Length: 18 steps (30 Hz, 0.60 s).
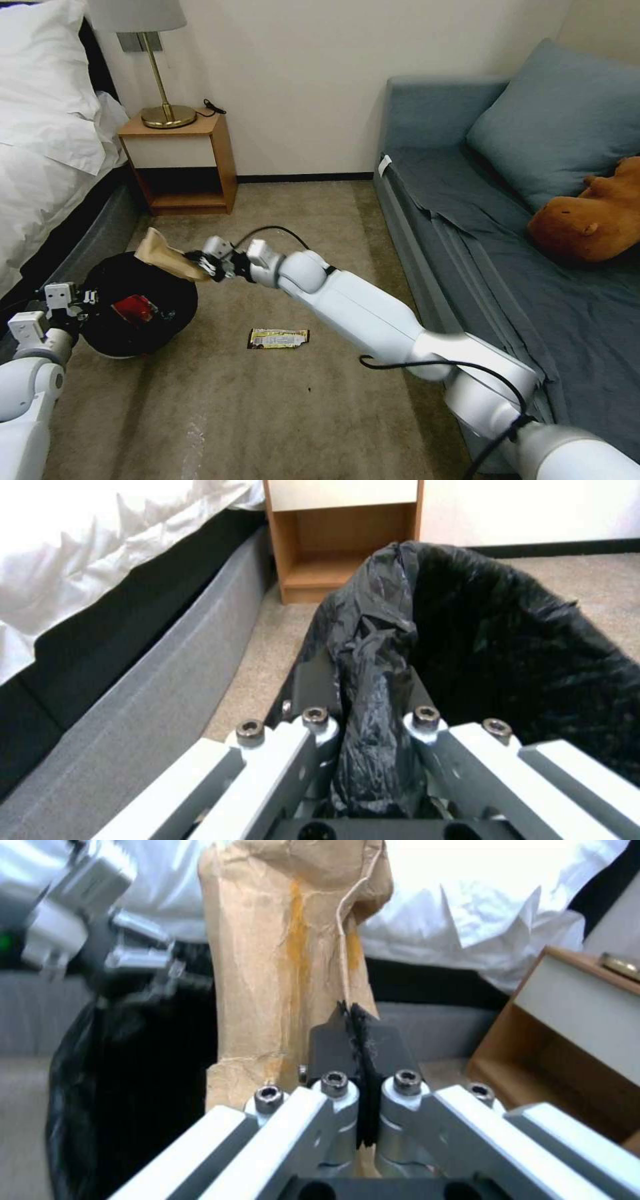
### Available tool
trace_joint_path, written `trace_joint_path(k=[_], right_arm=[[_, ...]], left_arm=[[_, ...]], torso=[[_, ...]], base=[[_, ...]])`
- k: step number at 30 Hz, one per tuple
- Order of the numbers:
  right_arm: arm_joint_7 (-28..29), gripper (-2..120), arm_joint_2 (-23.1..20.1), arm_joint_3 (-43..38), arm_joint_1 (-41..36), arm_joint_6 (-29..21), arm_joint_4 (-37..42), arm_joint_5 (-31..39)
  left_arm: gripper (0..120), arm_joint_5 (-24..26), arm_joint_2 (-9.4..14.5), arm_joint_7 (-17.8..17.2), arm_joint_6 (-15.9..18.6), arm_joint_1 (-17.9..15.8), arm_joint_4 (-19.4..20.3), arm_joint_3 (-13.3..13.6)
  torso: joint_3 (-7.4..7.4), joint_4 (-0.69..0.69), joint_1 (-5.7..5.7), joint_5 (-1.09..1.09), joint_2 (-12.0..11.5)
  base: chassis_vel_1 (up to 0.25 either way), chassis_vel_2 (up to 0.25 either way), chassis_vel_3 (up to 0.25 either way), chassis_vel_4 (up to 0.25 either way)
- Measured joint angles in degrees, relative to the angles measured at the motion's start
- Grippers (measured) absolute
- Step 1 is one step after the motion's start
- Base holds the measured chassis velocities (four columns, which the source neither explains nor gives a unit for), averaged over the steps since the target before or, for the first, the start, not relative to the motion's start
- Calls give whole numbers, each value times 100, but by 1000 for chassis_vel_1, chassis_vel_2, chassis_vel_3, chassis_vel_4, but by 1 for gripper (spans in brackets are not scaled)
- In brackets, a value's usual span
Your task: Pick up the trash bin, then pick up the garbage on the floor and place it into the trash bin.
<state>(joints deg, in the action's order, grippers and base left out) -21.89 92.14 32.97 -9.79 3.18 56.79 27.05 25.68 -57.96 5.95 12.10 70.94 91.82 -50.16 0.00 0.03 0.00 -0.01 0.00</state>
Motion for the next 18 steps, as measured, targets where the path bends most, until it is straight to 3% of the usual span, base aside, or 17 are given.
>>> trace_joint_path(k=[6,12,18], right_arm=[[223,0,21,-26,-46,356,-551,129],[484,0,16,87,-196,461,-652,144],[591,0,8,231,-310,478,-541,146]], left_arm=[[6,30,-3,-1,0,110,134,-27],[6,92,-26,-1,-2,253,311,-51],[6,78,-95,2,-2,178,336,4]], torso=[[1,-6,0,1,0],[0,-2,0,2,0],[0,-4,0,2,0]], base=[[0,0,0,0],[0,0,0,0],[0,0,0,0]])
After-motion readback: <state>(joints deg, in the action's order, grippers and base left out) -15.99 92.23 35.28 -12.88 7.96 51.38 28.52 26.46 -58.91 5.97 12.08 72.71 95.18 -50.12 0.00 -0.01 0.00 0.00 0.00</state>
